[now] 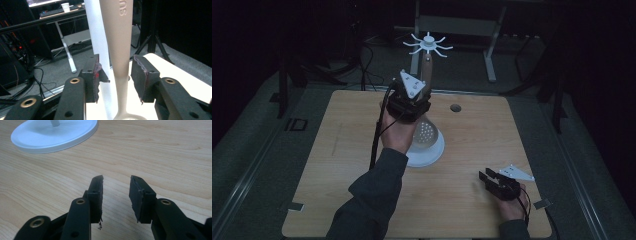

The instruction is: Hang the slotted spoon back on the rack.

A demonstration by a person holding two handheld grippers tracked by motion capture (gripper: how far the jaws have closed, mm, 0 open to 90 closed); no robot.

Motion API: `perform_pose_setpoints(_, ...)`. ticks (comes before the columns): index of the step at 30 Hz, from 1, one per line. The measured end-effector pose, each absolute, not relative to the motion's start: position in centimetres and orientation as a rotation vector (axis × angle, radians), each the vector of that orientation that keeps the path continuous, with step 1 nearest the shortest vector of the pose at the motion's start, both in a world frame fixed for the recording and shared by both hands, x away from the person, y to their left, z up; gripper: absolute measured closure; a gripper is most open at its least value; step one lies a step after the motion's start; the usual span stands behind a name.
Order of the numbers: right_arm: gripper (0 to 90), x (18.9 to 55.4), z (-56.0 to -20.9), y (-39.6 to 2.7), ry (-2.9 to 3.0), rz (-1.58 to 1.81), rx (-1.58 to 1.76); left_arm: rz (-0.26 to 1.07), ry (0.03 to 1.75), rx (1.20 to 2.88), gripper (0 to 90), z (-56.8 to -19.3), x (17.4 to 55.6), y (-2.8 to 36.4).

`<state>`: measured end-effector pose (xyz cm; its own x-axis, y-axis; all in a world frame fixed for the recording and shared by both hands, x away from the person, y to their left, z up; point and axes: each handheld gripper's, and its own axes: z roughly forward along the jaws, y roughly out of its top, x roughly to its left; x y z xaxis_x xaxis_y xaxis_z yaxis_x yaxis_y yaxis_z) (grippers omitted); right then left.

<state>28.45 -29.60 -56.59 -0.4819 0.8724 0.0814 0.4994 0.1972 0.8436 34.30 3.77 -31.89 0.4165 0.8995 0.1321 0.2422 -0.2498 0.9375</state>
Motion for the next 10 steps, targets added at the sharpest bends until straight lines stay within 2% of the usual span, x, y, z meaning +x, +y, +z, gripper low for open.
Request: perform_pose_setpoints(10,61.2,28.54,-56.69,-29.68,2.057,1.191,1.298,0.867,0.975,1.731,55.3,-31.86,33.5,3.83)
